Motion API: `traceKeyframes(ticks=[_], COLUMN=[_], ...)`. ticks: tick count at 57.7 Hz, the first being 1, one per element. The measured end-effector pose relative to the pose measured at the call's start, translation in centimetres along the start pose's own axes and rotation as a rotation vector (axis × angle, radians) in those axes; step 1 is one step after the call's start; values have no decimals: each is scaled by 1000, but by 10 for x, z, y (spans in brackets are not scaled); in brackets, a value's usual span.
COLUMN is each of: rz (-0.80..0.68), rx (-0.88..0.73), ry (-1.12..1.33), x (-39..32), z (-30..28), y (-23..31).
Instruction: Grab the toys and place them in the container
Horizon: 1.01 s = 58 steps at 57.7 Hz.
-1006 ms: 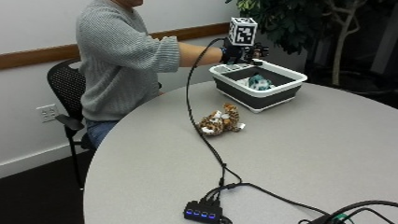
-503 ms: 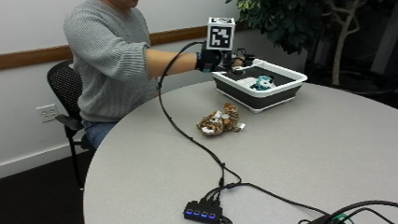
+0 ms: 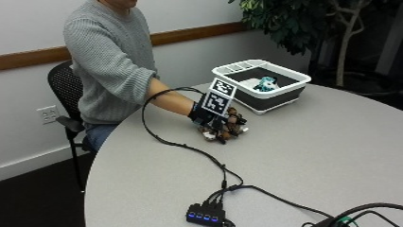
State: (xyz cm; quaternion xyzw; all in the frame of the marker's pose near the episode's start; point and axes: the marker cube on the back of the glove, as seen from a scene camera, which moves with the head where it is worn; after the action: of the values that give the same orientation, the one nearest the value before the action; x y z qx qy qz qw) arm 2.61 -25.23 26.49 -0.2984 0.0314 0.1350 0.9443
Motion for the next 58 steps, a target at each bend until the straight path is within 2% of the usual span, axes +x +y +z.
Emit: traceKeyframes(ticks=[11, 17, 25, 31, 38, 45, 49, 58], rz=[-18, 2, 37, 75, 107, 105, 61, -219], rx=[77, 238, 394, 489, 605, 622, 608, 570], ry=[83, 119, 22, -61, -107, -103, -142, -170], x=[4, 1, 7, 18, 44, 52, 25, -135], z=[0, 2, -8, -44, -124, -167, -173, -177], y=[-3, -4, -4, -2, 12, 22, 19, 7])
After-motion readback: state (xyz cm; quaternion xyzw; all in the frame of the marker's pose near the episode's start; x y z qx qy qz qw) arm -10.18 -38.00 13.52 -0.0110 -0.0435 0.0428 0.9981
